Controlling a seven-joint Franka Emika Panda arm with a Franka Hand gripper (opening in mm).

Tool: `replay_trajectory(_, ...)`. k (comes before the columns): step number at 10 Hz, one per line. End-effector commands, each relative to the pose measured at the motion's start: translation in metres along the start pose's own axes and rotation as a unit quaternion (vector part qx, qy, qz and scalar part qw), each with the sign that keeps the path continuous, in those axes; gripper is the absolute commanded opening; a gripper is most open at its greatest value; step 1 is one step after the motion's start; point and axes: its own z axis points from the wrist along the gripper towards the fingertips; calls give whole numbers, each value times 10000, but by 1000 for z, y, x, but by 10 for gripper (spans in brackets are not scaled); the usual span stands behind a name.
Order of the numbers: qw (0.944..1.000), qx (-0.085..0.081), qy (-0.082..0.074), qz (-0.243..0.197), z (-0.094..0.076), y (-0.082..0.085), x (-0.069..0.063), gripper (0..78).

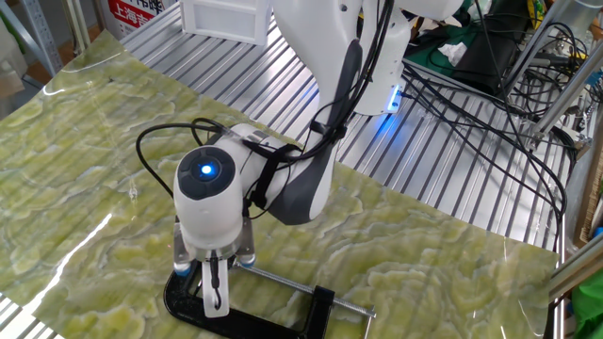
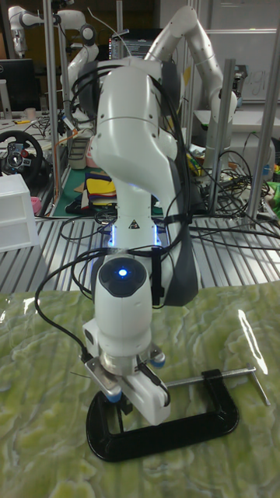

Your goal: Turn the hands of a clock

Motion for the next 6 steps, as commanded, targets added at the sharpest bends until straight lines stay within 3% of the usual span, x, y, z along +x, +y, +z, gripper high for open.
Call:
replay_trajectory(1, 10000, -19, 29, 62, -5, 1, 4, 0)
replay_trajectory(3, 9999, 8, 127, 106, -12, 3, 10, 0)
replay_trajectory(4, 9994, -23, 324, 145, -21, 7, 13, 0)
replay_trajectory(5, 9991, 23, 406, 88, -29, 10, 14, 0)
replay_trajectory(6, 9992, 37, 409, 32, -31, 9, 14, 0)
